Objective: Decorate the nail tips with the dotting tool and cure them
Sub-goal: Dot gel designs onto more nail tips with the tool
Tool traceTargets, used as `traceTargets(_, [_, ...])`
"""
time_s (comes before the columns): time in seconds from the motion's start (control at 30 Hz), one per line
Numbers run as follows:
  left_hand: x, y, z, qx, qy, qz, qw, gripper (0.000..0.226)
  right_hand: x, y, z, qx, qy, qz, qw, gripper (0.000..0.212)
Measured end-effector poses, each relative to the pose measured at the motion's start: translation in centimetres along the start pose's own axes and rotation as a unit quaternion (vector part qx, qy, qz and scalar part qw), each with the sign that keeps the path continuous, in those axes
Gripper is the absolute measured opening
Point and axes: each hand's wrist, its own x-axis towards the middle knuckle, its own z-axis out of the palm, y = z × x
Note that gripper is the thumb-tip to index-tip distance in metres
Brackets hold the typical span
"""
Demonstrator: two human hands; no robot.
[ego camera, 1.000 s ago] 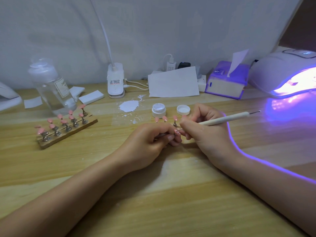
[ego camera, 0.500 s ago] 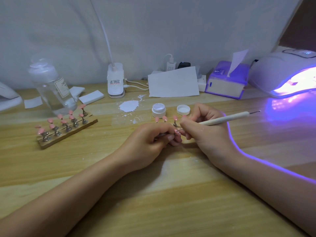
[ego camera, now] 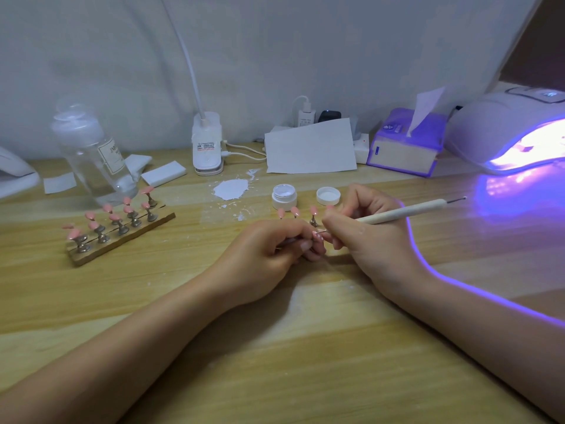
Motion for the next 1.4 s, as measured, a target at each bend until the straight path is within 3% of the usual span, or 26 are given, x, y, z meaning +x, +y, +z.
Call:
traceTargets(0.27, [-0.3, 0.5, 0.0, -0.040, 0.030, -0.001, 0.999, 0.021, 0.5, 0.3, -0.3, 0.073, 0.058, 0.003, 0.996, 0.050])
traceTargets(0.6, [-0.8, 1.8, -0.3, -0.130, 0.121, 0.059, 0.982, 0.018, 1.0, 0.7, -0.6, 0.106, 0.094, 0.010, 0.990, 0.049])
traceTargets(0.77, [-0.4, 1.4, -1.9, -0.136, 0.211, -0.006, 0.968, 0.007, 1.1, 0.7, -0.7, 0.108, 0.097, 0.035, 0.989, 0.050])
traceTargets(0.83, [-0.3, 0.9, -2.7, -0.124, 0.230, -0.033, 0.965, 0.014, 1.1, 0.7, -0.7, 0.108, 0.097, 0.040, 0.989, 0.050])
traceTargets(0.97, [-0.3, 0.0, -3.8, -0.087, 0.236, -0.083, 0.964, 0.011, 1.2, 0.7, -0.8, 0.110, 0.099, 0.046, 0.988, 0.050])
traceTargets(1.17, [-0.3, -0.6, -4.0, -0.073, 0.185, -0.147, 0.969, 0.016, 1.3, 0.7, -0.8, 0.113, 0.103, 0.060, 0.986, 0.052])
traceTargets(1.4, [-0.2, -1.0, -4.0, -0.088, 0.157, -0.148, 0.973, 0.019, 1.3, 0.9, -0.9, 0.109, 0.102, 0.064, 0.987, 0.051])
